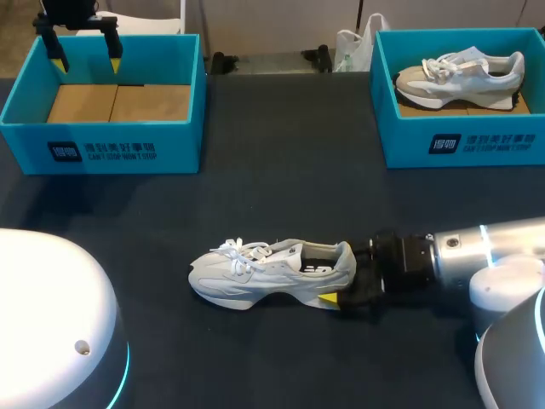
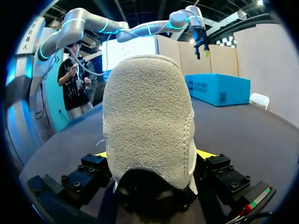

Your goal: Take the shoe out of the shoebox, open the shoe tongue, remove and reinsert the insole, then place the shoe into the shoebox

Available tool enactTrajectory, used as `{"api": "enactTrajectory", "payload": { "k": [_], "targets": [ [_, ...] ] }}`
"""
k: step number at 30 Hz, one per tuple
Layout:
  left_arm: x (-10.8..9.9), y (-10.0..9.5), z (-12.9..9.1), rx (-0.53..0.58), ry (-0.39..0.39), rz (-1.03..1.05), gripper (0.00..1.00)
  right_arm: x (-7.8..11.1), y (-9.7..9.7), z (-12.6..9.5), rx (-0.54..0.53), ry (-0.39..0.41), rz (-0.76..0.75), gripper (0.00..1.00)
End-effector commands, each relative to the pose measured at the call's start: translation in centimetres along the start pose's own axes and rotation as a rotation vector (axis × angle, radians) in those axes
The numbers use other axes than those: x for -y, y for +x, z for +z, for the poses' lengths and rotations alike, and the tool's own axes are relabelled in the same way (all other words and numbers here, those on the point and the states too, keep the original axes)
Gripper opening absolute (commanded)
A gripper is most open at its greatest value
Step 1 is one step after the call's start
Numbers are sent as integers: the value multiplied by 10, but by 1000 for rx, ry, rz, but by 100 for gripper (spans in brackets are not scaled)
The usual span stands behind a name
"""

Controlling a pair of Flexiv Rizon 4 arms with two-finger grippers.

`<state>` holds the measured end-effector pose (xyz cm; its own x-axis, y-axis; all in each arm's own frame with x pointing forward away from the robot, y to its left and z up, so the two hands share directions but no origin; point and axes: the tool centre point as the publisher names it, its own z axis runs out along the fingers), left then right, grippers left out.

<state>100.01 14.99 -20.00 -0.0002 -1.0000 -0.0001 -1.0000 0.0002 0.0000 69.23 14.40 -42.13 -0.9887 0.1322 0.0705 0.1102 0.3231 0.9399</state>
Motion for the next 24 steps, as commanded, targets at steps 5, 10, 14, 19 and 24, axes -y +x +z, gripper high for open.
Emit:
{"api": "enactTrajectory", "payload": {
  "k": [5,10,14,19,24],
  "targets": [
    [0,0,0,0,0,0,100,-1,-1,4,10,6,9,0],
    [0,0,0,0,0,0,100,-1,-1,3,15,1,14,0],
    [0,0,0,0,0,0,100,-3,0,1,-3,-3,10,0],
    [0,0,0,0,0,0,100,-3,0,1,-3,-3,10,0],
    [0,0,0,0,0,0,100,-3,0,1,-3,-3,10,0]
  ]
}}
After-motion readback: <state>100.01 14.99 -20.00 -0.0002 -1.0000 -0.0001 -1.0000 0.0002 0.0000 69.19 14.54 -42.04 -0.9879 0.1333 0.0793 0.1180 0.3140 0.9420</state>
